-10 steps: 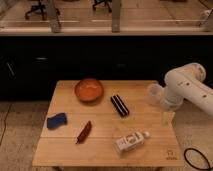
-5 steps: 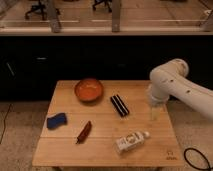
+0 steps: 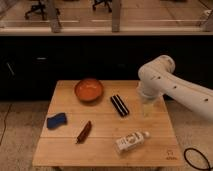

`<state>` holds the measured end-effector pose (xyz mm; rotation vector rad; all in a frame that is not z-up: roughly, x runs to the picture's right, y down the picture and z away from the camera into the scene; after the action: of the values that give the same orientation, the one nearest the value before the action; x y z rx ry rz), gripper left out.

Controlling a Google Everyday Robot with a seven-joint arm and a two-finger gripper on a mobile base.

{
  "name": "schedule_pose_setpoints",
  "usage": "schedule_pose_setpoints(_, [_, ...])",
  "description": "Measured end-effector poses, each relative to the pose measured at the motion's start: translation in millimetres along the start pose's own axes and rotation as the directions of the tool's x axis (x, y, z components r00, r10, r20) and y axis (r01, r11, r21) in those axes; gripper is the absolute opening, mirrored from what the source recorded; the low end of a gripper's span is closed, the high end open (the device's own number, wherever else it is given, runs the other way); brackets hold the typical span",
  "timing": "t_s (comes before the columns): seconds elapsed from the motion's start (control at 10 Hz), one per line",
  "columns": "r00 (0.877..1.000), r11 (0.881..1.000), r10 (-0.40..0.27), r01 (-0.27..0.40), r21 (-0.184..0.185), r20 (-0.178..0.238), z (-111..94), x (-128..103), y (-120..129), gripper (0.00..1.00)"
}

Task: Pick up the ceramic bowl

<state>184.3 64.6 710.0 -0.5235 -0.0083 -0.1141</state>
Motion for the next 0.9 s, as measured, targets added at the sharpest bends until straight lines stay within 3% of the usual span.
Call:
schedule_pose_setpoints(0.3, [0.997,0.997,-0.071,0.071,0.012,-0.003,0.5,-42.7,-18.2,0.80])
schedule_pose_setpoints(0.9, [0.983,0.982,-0.185,0.185,0.030,-0.005,2.1,-79.4,-34.8,0.80])
